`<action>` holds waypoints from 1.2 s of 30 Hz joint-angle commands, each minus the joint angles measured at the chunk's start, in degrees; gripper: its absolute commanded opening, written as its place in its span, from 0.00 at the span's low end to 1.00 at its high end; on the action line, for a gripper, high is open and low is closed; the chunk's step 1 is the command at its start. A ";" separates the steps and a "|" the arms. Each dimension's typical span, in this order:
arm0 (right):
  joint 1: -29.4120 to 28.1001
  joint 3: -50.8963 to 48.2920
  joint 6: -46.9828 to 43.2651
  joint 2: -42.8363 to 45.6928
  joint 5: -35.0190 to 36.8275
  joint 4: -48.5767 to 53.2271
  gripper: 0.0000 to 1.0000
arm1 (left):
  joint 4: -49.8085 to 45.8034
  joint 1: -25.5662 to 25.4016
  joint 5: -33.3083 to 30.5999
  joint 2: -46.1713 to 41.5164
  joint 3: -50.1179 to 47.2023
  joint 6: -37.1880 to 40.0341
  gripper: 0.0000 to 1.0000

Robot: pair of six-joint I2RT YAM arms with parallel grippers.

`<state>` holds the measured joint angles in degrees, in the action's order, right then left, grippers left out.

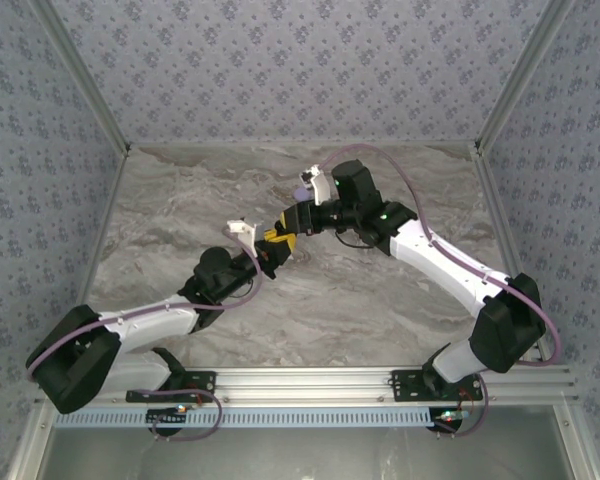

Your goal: Insert the wireless bluetooth earbuds into the charging case

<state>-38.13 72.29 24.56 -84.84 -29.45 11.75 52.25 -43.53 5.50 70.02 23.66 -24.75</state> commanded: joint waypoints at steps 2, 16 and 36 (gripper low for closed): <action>-0.52 1.87 -1.45 0.94 -0.70 -0.24 0.26 | 0.75 -0.42 -0.41 -1.95 1.48 -0.69 0.16; -0.58 2.28 -2.16 1.03 -0.22 0.63 0.26 | 0.09 -0.33 -0.50 -2.46 1.80 -1.13 0.15; 4.01 -3.30 -5.13 1.80 18.63 16.07 0.24 | -27.84 -0.42 -9.94 -8.23 4.35 2.02 0.16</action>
<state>-35.81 71.57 20.88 -83.66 -16.40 21.69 30.70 -43.53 -2.50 64.75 25.85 -24.60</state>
